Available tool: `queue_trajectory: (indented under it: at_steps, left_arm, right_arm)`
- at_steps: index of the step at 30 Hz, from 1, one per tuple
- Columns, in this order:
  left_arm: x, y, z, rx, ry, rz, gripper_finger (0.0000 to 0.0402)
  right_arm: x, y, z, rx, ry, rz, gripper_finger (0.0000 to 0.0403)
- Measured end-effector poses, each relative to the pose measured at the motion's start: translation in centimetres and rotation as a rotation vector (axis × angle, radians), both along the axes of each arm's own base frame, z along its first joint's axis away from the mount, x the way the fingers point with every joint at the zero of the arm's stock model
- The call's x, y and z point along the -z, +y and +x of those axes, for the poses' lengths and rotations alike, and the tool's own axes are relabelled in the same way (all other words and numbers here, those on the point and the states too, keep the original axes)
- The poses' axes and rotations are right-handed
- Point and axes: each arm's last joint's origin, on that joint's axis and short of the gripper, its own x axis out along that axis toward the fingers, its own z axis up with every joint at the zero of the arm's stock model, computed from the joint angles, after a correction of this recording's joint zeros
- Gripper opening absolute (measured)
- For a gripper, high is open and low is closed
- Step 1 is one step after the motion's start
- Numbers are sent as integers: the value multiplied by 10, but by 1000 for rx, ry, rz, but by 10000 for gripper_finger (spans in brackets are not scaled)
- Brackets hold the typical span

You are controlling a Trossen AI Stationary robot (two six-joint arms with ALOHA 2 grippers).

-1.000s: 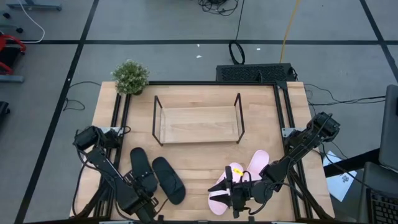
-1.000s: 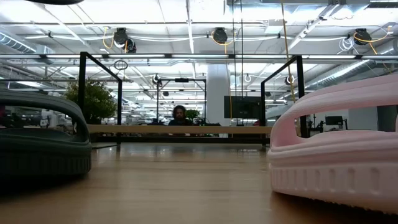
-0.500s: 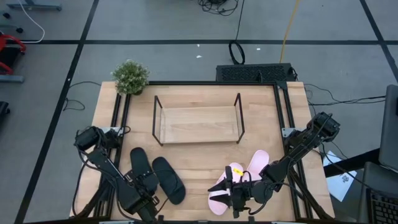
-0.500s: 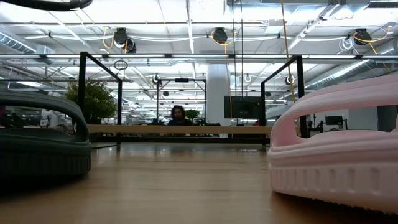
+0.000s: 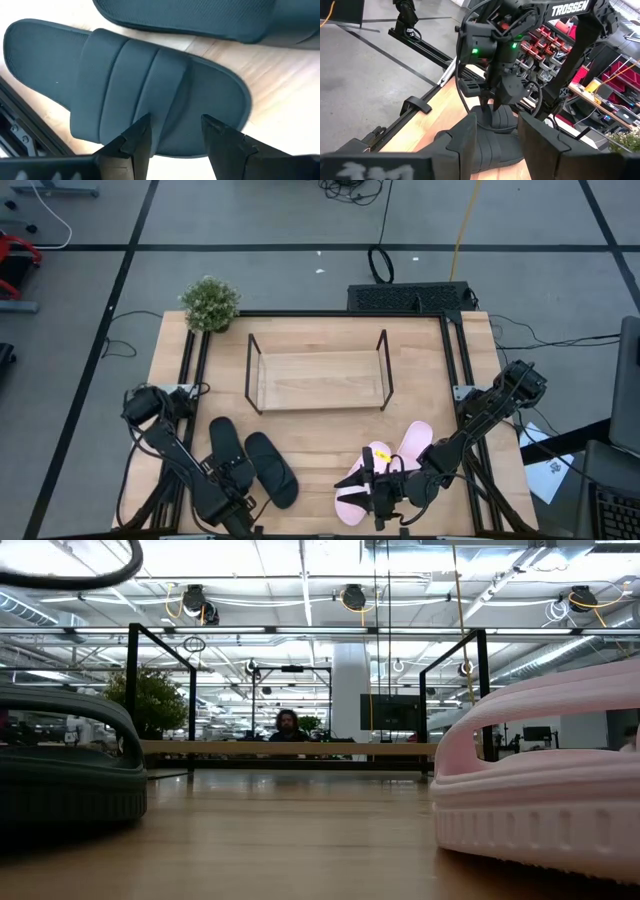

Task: Pick and place slides into the shelf
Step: Put the left black pair of slide on the shelf

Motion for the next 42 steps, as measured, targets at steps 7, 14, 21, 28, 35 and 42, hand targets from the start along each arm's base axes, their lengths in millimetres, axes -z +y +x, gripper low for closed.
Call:
queue_trajectory:
  at_steps: [7, 14, 21, 28, 35, 42]
  left_arm:
    - [9, 1, -1, 0, 47, 51, 170]
    - [7, 4, -3, -5, 67, 95, 170]
    - [7, 7, -6, 15, 100, 137, 148]
    - [29, 2, -4, 111, 150, 169, 69]
    - [40, -4, 0, 129, 144, 127, 6]
    - [26, -9, 5, 127, 128, 120, 13]
  right_arm:
    - [0, 0, 0, 0, 0, 0, 135]
    - [0, 0, 0, 0, -3, 2, 135]
    - [0, 0, 0, 0, -2, 2, 135]
    - [0, 0, 0, 0, -2, 2, 135]
    - [0, -1, 1, 3, -3, 2, 135]
    - [0, -4, 3, 16, -2, 7, 135]
